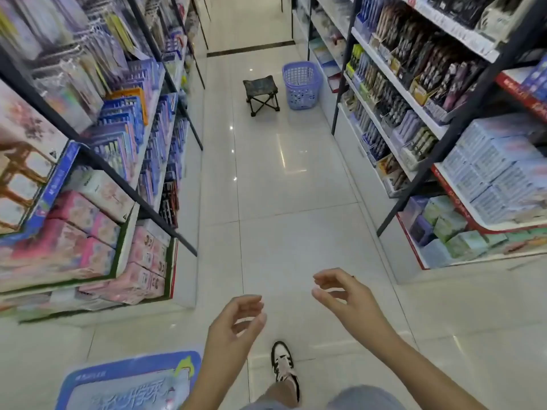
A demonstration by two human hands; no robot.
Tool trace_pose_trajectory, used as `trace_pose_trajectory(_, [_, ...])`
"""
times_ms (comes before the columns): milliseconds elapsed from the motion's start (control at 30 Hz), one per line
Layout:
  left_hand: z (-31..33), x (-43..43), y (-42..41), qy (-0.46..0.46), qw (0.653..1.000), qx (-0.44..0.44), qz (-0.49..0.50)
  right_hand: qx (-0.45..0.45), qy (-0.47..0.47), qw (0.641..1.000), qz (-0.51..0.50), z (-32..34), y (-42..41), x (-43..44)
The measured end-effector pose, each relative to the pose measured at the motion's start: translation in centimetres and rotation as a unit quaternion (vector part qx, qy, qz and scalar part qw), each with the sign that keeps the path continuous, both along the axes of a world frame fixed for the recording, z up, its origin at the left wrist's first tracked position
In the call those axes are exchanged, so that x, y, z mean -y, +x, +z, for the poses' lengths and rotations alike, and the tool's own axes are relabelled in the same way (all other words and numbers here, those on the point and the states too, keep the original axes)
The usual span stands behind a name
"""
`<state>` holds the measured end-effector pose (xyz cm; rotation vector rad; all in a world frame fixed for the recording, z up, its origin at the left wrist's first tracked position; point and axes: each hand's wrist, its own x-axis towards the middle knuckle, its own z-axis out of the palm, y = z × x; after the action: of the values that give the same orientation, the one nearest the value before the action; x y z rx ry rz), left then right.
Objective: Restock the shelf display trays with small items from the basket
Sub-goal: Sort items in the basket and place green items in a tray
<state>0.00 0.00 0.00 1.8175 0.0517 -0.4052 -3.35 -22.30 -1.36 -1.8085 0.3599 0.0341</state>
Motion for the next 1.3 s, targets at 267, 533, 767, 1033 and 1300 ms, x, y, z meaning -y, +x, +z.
trace_pose_trajectory(267, [1.0,2.1,12.0,-0.021,0.997,-0.001,-0.077,-0.047,-0.015,0.995,-0.092,-0.7,5.8,2.9])
trace_pose_trajectory(533, [-0.1,6.4,23.6,-0.025,0.995,0.005,-0.096,-0.072,-0.01,0.988,-0.135,-3.1,14.2,7.4])
trace_pose_trajectory(767, [-1.0,7.5,33.5,-0.018,0.999,0.011,-0.026,-0.043,0.005,0.998,-0.051,-1.6,30.0,9.5])
trace_pose_trajectory(1033, [-2.5,7.5,45.5,-0.01,1.0,-0.003,0.01,-0.001,-0.003,1.0,0.015,-0.9,46.2,8.8])
trace_pose_trajectory(1300, [-1.3,9.6,61.4,-0.031,0.997,0.004,-0.076,-0.035,0.004,0.996,-0.078,-2.0,55.7,10.7])
